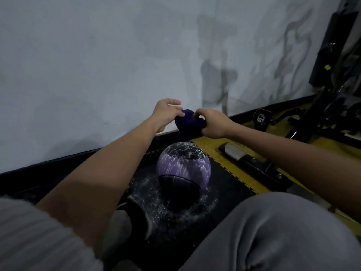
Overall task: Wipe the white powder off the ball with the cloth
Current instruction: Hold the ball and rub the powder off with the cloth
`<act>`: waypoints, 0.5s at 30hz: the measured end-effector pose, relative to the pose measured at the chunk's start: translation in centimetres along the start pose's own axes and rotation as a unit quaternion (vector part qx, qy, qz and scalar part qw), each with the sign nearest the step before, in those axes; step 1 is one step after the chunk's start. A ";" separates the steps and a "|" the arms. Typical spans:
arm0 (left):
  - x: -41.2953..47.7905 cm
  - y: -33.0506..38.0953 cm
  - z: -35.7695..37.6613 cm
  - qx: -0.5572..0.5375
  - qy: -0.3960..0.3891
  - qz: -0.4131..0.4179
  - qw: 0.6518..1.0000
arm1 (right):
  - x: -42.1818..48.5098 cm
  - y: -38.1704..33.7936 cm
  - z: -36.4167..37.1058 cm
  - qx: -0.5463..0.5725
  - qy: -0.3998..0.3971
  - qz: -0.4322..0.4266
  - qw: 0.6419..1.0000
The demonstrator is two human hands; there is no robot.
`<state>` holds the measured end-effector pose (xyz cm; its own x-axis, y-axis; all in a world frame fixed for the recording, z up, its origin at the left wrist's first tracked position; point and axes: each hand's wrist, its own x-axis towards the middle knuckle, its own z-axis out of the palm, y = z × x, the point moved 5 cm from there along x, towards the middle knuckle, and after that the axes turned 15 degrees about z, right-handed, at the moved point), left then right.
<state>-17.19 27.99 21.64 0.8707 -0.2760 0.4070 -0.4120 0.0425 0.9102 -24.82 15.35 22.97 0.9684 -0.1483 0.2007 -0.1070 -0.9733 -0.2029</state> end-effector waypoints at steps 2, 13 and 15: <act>0.1 -0.5 0.3 -0.016 0.007 -0.010 1.000 | 0.3 0.4 0.4 -0.013 0.017 0.008 1.000; -2.1 -3.9 1.5 -0.068 -0.106 -0.119 0.985 | -2.0 2.8 2.6 -0.021 -0.065 0.072 0.995; -2.5 -4.5 0.6 -0.005 -0.125 -0.126 0.984 | -2.4 4.1 1.9 -0.035 -0.071 0.091 0.993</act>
<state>-17.73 27.91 16.51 0.8514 -0.5059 0.1388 -0.1887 -0.0484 0.9808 -27.16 12.05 19.85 0.9532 -0.3010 0.0289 -0.2932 -0.9434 -0.1552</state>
